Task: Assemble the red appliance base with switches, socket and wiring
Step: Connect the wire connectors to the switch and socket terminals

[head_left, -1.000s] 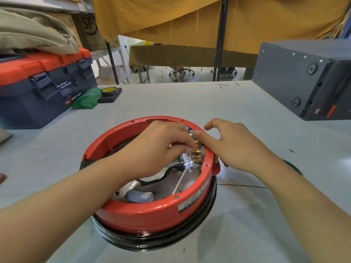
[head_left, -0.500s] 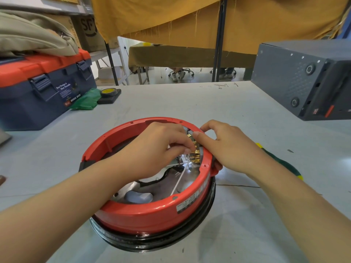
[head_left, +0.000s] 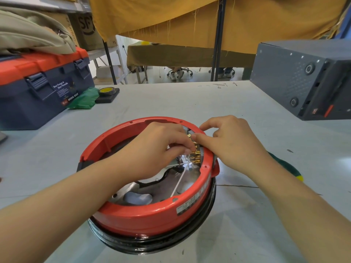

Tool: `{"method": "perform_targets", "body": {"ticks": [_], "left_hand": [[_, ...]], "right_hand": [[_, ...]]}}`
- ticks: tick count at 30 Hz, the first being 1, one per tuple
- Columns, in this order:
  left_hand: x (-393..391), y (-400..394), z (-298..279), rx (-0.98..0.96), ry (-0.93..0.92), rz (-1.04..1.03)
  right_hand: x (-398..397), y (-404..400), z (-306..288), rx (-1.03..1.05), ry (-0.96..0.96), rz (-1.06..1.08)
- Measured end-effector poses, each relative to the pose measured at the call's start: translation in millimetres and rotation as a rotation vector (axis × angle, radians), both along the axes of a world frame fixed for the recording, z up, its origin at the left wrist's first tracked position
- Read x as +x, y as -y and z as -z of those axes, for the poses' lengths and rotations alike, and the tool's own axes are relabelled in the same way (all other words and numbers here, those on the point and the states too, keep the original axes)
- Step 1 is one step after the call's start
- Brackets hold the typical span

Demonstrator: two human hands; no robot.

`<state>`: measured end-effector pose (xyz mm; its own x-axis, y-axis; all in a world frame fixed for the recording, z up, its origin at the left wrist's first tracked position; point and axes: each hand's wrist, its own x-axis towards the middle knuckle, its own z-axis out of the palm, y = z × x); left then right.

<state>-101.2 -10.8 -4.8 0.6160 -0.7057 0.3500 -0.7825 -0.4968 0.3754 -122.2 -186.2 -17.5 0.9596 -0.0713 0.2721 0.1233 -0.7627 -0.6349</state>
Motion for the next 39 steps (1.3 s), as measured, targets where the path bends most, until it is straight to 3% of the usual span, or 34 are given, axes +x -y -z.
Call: {"method": "perform_targets", "body": {"ticks": [17,28,39], "left_hand": [[-1.7,1.6,-2.0,0.017,0.006,0.011],[-2.2,2.0,-2.0,0.059,0.053,0.040],[-0.2,0.3,-3.3,0.013,-0.094,-0.005]], "right_hand": [[2.2,0.1,4.2,0.219,-0.044,-0.108],[1.8,0.4,3.9,0.218,-0.059,-0.120],[4.1,0.9,4.7,0.215,-0.068,-0.113]]}}
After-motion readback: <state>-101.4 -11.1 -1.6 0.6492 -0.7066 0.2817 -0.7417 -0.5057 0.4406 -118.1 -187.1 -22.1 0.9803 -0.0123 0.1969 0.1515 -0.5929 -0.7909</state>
